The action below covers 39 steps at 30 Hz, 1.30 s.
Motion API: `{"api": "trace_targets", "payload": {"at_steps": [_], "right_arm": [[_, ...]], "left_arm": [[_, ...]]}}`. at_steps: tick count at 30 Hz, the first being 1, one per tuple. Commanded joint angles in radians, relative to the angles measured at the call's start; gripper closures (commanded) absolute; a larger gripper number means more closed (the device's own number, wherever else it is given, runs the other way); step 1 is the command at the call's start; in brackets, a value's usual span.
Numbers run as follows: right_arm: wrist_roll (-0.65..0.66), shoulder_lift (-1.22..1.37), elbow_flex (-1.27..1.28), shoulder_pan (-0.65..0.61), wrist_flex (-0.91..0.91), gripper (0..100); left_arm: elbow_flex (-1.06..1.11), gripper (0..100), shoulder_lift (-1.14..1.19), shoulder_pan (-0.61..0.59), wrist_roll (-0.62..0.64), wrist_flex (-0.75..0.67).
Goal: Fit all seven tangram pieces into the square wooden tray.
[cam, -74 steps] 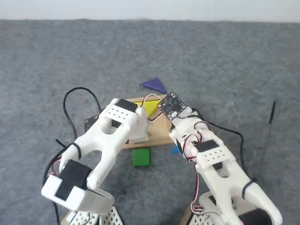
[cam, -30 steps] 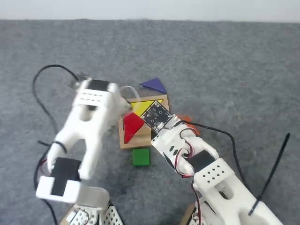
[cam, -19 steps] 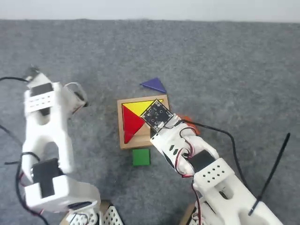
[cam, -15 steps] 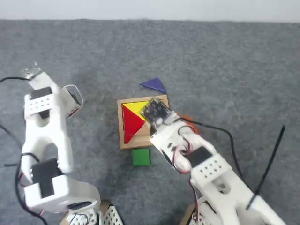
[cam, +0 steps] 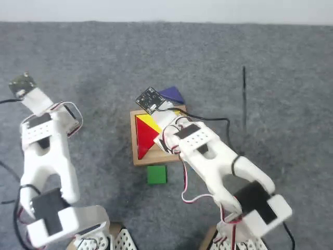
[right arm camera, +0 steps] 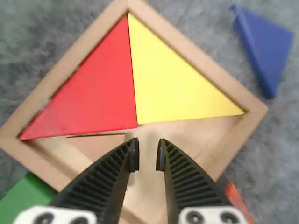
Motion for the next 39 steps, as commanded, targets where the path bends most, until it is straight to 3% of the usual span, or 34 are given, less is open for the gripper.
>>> {"api": "trace_targets", "payload": {"at_steps": [1, 20, 24, 26, 33, 39], "right_arm": [[0.037, -0.001, -0.068, 0.007, 0.007, 92.1], [0.114, 0.064, -0.083, 0.015, 0.007, 92.4], [0.112, 0.068, -0.089, 0.015, 0.005, 99.8], [0.112, 0.07, -0.089, 0.015, 0.005, 98.3], [0.123, 0.064, -0.087, -0.061, 0.054, 99.1], [0.206, 0.064, -0.086, -0.14, 0.088, 99.1]], "left_arm": [[0.024, 99, -0.094, 0.021, -0.014, -0.058], [0.084, 99, -0.16, 0.018, -0.015, -0.109], [0.148, 99, -0.212, 0.018, -0.017, -0.178], [0.185, 99, -0.252, 0.021, -0.017, -0.204], [0.266, 99, -0.325, 0.023, -0.015, -0.285], [0.269, 99, -0.325, 0.023, -0.015, -0.284]]}}
